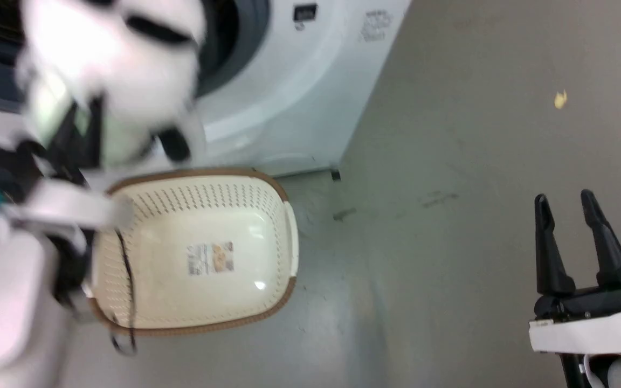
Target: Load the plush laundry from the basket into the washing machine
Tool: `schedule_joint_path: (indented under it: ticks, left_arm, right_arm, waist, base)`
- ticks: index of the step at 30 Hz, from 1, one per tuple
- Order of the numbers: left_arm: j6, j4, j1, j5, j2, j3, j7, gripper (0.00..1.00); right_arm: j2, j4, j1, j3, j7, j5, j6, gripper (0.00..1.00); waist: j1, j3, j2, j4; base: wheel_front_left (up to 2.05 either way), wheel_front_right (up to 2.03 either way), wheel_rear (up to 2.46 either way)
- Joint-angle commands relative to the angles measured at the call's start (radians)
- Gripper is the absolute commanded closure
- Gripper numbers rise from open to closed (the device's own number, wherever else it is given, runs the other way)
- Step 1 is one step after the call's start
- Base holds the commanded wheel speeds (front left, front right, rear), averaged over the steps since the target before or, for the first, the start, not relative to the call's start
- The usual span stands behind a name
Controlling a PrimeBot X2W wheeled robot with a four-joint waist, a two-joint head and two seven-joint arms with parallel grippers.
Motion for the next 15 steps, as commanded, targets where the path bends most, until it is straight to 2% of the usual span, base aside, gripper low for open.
schedule_joint_path:
  ticks: [1,7,10,15]
  left_arm:
    - [-0.007,0.000,-0.067,-0.001,0.026,0.016,0.013,1.00]
    - [-0.046,0.036,-0.320,0.004,0.113,0.015,0.123,1.00]
    - [-0.067,0.114,-0.510,0.013,0.168,0.000,0.195,1.00]
    - [-0.084,0.282,-0.696,0.053,0.239,-0.052,0.244,1.00]
  right_arm:
    - [0.000,-0.008,-0.019,0.005,-0.004,0.012,-0.001,0.00]
    - [0.000,-0.020,-0.048,0.033,-0.004,0.051,-0.001,0.00]
    - [0.000,-0.020,-0.066,0.060,-0.004,0.080,-0.001,0.00]
    - [0.000,-0.019,-0.073,0.100,-0.004,0.114,-0.001,0.00]
  waist:
    - [-0.0001,0.070,-0.0001,-0.045]
    - [-0.0001,0.194,-0.0001,-0.111]
    - [-0.0001,0.268,-0.0001,-0.150]
    - [-0.0001,0.329,-0.0001,-0.193]
  base:
    - [0.00,0.00,0.00]
    - [0.00,0.00,0.00]
    - [0.00,0.00,0.00]
    - [0.00,0.00,0.00]
